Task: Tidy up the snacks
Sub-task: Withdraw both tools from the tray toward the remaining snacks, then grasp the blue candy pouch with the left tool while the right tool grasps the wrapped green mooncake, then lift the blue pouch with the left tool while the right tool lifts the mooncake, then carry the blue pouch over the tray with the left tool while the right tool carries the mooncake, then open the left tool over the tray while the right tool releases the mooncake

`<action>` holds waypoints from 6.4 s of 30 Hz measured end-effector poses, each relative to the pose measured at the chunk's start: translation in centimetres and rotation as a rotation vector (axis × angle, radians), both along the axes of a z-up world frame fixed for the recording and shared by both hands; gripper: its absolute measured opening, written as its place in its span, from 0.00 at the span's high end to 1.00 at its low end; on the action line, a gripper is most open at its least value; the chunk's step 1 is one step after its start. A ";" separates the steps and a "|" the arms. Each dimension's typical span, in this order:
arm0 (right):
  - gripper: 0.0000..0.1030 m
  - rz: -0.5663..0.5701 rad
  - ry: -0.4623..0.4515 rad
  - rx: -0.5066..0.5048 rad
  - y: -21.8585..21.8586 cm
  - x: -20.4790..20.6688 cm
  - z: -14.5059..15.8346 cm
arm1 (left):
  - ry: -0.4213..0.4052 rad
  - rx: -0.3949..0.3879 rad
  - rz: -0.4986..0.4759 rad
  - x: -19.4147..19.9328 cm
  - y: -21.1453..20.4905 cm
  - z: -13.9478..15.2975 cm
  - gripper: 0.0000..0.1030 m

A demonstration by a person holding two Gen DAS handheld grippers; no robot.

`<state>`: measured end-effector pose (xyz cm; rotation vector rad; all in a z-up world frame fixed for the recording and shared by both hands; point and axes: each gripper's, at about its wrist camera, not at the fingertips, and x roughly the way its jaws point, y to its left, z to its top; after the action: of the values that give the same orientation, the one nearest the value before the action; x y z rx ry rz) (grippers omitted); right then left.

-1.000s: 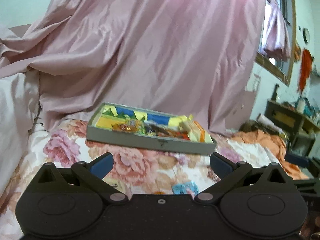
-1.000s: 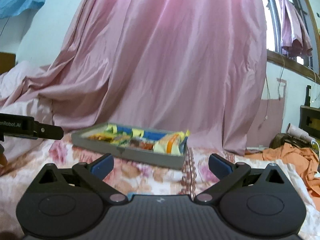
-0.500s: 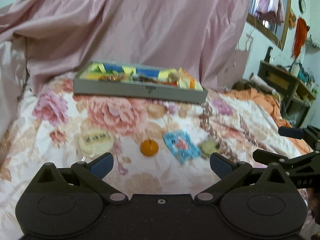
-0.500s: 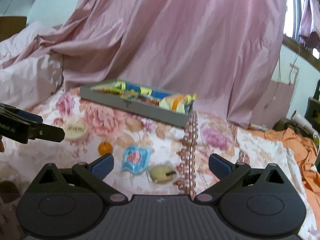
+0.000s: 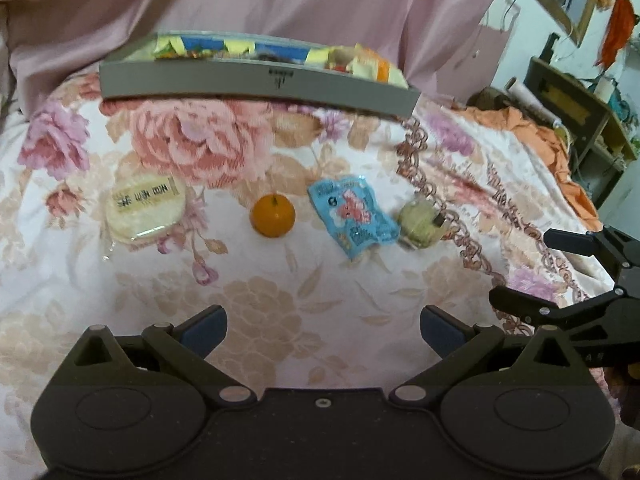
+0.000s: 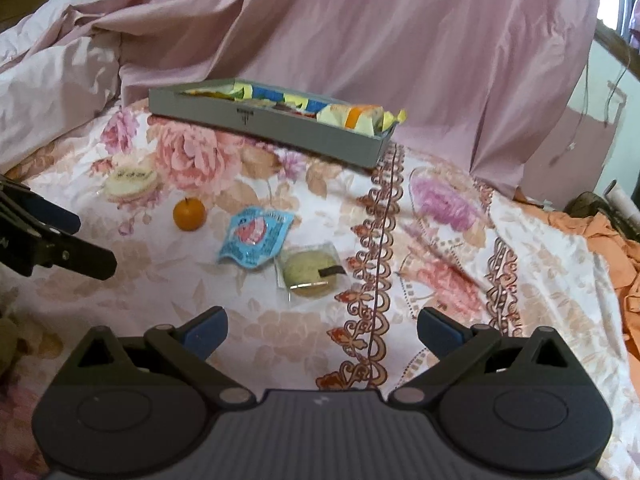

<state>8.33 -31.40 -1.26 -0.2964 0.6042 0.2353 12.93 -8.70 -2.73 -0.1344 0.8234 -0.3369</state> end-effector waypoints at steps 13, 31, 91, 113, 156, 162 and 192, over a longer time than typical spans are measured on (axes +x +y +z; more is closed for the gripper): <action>0.00 0.033 0.000 -0.091 0.0 3.5 -3.3 | 0.120 -0.009 0.004 6.7 -3.9 -1.6 0.01; 0.00 0.088 -0.051 -0.066 1.3 8.2 -6.0 | 0.167 0.037 0.100 13.7 -8.7 -2.9 0.01; 0.43 0.128 0.082 0.169 10.5 3.1 -4.7 | 0.028 0.191 -0.008 1.0 4.7 -3.0 0.40; 0.43 0.149 -0.084 0.158 11.6 1.9 -5.1 | -0.150 0.123 0.099 -0.6 7.4 -2.6 0.40; 0.41 0.065 -0.390 0.268 8.0 12.2 2.7 | -0.189 -0.128 0.216 13.6 4.8 7.4 0.41; 0.40 0.005 -0.397 0.290 6.8 14.7 3.5 | -0.208 -0.096 0.205 17.3 2.9 8.2 0.40; 0.10 -0.045 -0.402 0.324 7.2 17.5 1.8 | -0.189 -0.122 0.279 21.1 2.1 7.0 0.13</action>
<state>25.81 -24.17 0.57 -0.0127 0.1691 0.2184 34.06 -6.60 4.24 -0.3228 0.5873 -0.1332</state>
